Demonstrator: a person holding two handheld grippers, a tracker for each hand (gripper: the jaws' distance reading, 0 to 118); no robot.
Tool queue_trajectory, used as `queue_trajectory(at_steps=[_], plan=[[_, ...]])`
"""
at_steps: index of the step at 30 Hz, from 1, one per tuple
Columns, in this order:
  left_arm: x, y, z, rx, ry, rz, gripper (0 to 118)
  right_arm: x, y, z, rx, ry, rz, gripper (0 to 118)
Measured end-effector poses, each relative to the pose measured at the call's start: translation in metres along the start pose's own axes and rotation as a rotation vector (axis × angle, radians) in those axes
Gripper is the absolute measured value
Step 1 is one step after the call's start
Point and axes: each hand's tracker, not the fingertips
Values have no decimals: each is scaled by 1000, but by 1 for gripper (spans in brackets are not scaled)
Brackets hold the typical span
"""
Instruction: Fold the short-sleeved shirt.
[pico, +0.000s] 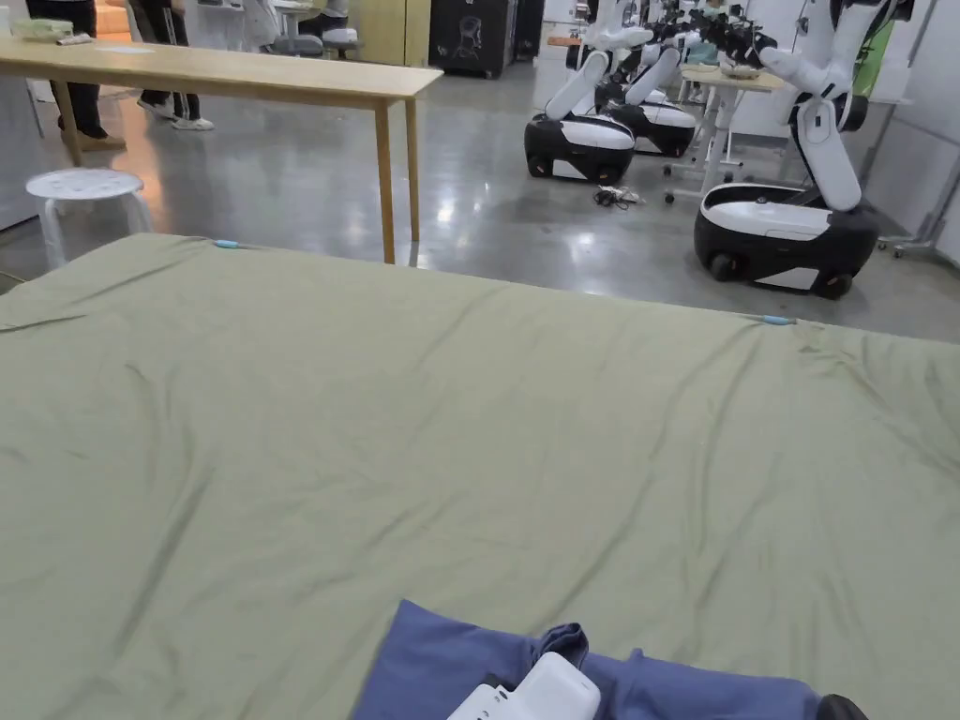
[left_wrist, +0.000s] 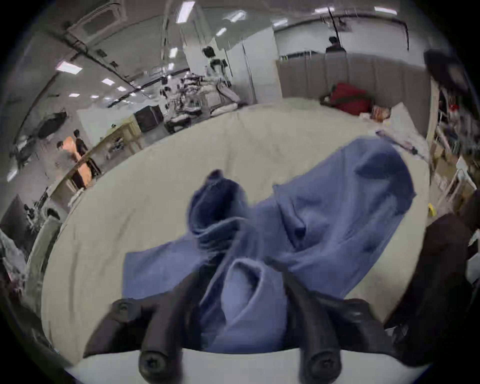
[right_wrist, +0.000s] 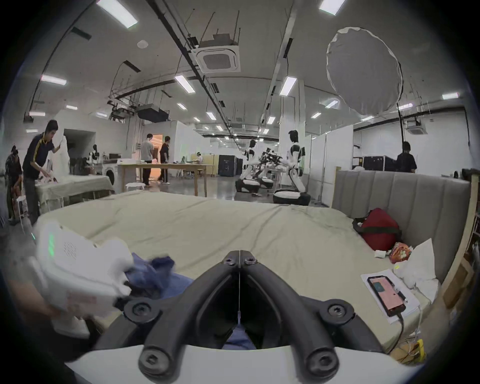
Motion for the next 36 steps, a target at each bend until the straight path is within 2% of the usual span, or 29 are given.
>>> queue_trajectory(at_steps=[1, 2, 5, 7, 8, 10, 13, 15, 16, 17, 18, 19, 21, 23, 27, 31, 32, 33, 34, 35, 36], plan=[[3, -2, -4, -9, 2, 1, 81, 2, 1, 1, 12, 4, 1, 1], [3, -2, -6, -14, 5, 10, 95, 4, 1, 1, 20, 26, -4, 1], [-18, 2, 21, 82, -49, 172, 96, 10, -3, 1, 19, 57, -28, 1], [-39, 0, 36, 165, -130, 314, 105, 16, -6, 5, 40, 79, -51, 1], [-53, 0, 43, 165, -169, 408, 105, 20, -7, 8, 56, 89, -65, 1], [-71, -4, 46, 142, -154, 564, 105, 25, -8, 11, 72, 83, -93, 1], [-82, -14, 47, 184, -115, 675, 106, 31, -8, 9, 71, 80, -113, 1], [-81, -16, 34, 99, -187, 688, 105, 31, -9, 8, 68, 80, -119, 1], [-73, -15, 27, 45, -211, 668, 102, 30, -9, 8, 67, 81, -119, 1], [-63, -15, 18, -10, -242, 614, 87, 30, -9, 7, 66, 81, -115, 1], [-50, -13, 10, -37, -227, 554, 52, 29, -9, 6, 63, 80, -107, 1], [-38, -11, 3, -73, -206, 521, 30, 28, -9, 6, 60, 78, -104, 1], [-21, -6, -3, -20, -191, 494, 28, 28, -9, 6, 58, 75, -105, 1], [-22, 1, 0, 31, -249, 536, 28, 27, -9, 5, 55, 67, -108, 1], [-33, -3, 17, 81, -229, 536, 28, 25, -8, 4, 43, 58, -83, 1], [-93, -32, 59, 233, -188, 691, 28, 20, -8, 4, 39, 52, -62, 1], [-115, -43, 68, 257, -181, 748, 36, 19, -8, 4, 40, 48, -55, 1], [-134, -53, 73, 241, -187, 811, 74, 17, -7, 4, 39, 46, -49, 1], [-152, -64, 76, 236, -198, 868, 102, 15, -7, 3, 36, 46, -39, 1], [-168, -77, 75, 229, -237, 935, 111, 13, -6, 2, 33, 44, -28, 1], [-181, -87, 73, 240, -302, 991, 111, 11, -6, 1, 30, 42, -22, 1]])
